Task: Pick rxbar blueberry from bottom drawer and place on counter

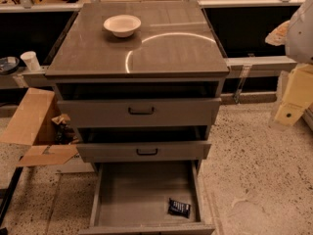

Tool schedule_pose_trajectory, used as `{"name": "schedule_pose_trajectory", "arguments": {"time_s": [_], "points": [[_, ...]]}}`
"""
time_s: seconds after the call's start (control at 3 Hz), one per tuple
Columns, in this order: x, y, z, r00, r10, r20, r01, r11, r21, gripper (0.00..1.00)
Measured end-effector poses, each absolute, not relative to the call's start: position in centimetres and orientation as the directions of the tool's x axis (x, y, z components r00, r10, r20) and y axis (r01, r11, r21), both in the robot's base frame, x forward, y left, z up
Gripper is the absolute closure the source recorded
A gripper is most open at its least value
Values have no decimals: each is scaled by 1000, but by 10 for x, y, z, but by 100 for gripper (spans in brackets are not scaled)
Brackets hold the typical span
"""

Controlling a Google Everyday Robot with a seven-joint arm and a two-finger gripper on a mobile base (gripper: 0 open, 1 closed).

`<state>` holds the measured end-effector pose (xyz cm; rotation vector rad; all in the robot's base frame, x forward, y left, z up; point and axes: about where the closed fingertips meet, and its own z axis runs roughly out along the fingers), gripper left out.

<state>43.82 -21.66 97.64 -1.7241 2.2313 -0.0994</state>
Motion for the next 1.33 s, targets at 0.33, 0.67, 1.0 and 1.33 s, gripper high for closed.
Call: {"name": "schedule_pose_trajectory", "arguments": {"time_s": [0.33, 0.67, 1.0, 1.33], "points": [[438, -216, 977, -222, -953, -207, -929, 271, -251, 0], [437, -207, 943, -190, -964, -184, -945, 231, -230, 0], [430, -190, 874, -134, -973, -189, -970, 168, -177, 0], [415, -179, 792, -117, -971, -210, -984, 141, -105, 0]]}}
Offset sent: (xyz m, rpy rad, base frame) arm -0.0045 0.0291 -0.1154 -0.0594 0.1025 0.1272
